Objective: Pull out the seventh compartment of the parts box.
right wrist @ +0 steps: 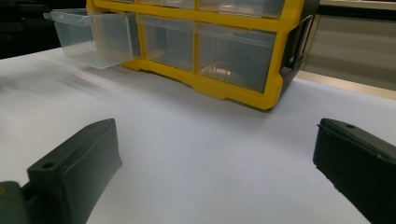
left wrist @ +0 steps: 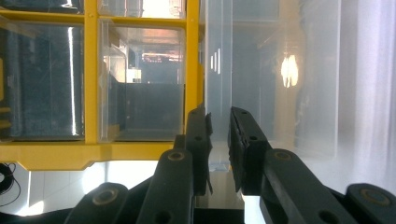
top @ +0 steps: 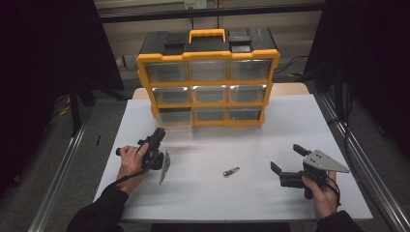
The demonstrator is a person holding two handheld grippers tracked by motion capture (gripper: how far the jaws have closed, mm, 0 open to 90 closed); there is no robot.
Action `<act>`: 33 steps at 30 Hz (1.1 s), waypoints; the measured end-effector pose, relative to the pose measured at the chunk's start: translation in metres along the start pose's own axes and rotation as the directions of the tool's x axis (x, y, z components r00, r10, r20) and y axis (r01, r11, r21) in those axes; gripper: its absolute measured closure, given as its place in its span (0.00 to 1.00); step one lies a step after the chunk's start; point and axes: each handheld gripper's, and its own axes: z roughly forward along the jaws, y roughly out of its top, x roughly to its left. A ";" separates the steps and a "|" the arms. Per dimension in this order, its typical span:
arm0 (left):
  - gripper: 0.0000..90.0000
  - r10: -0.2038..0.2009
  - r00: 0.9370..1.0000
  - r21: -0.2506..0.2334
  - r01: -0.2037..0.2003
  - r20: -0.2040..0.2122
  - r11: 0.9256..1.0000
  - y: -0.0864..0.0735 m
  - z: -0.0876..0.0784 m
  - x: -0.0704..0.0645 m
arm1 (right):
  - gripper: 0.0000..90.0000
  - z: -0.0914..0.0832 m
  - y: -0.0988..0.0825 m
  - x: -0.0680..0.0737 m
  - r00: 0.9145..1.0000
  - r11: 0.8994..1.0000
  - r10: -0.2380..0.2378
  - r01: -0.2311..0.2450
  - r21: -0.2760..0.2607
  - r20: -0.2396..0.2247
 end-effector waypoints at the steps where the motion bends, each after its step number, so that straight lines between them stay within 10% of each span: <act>1: 0.87 0.005 1.000 -0.019 -0.005 0.002 1.000 -0.001 0.001 0.000 | 0.00 0.000 0.000 0.000 1.000 1.000 0.001 -0.001 0.000 0.000; 33: 0.86 -0.020 0.999 -0.003 0.021 0.045 1.000 -0.002 -0.001 -0.002 | 0.00 0.000 0.000 0.000 1.000 1.000 0.001 -0.001 0.001 -0.005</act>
